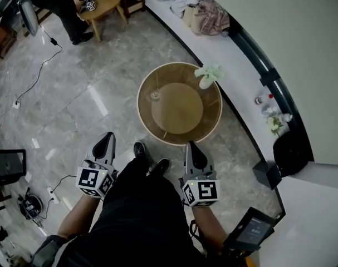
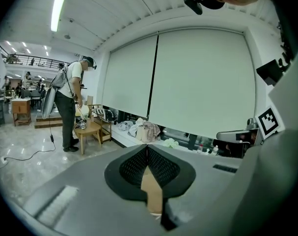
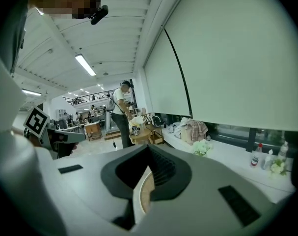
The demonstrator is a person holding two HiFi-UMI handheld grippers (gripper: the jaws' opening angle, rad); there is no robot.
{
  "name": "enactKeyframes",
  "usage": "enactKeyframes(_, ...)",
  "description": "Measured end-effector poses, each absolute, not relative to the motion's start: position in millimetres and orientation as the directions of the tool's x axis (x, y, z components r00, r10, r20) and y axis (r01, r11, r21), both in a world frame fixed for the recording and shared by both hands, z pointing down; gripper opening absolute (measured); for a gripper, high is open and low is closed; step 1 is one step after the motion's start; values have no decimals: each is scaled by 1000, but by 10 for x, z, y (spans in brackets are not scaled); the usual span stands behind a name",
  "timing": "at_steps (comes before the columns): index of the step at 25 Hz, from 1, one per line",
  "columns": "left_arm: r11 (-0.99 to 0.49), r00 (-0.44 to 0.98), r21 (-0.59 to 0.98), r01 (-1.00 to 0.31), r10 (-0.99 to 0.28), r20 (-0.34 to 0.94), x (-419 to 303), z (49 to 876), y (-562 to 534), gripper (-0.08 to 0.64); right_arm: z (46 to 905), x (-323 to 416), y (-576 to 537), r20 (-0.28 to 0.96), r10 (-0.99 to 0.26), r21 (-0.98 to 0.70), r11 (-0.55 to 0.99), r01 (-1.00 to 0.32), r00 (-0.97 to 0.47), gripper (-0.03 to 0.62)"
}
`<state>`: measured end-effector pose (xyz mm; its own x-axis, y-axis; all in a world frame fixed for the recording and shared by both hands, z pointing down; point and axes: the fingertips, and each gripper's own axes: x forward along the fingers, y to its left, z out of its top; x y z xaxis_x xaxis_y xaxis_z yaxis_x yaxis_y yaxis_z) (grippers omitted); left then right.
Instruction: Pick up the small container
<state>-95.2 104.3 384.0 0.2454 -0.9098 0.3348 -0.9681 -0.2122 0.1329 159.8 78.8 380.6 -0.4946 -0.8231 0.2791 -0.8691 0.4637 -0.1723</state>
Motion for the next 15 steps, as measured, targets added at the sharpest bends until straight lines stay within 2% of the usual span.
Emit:
enactKeyframes(12,-256,292,144,-956,-886,361,-1153,4249,135,6,4012,1367,33,322,-832,-165,420,-892,-451,6)
enactKeyframes(13,-270,302,137,-953,-880,366,-1158,4300,49,26,4032,1335,-39,325,-833,-164,416,-894,-447,6)
enactKeyframes(15,-311,332,119,-943,-860,387,-1162,4431,-113,117,4092,1262,-179,336,-834,-164,406,-899,-437,6)
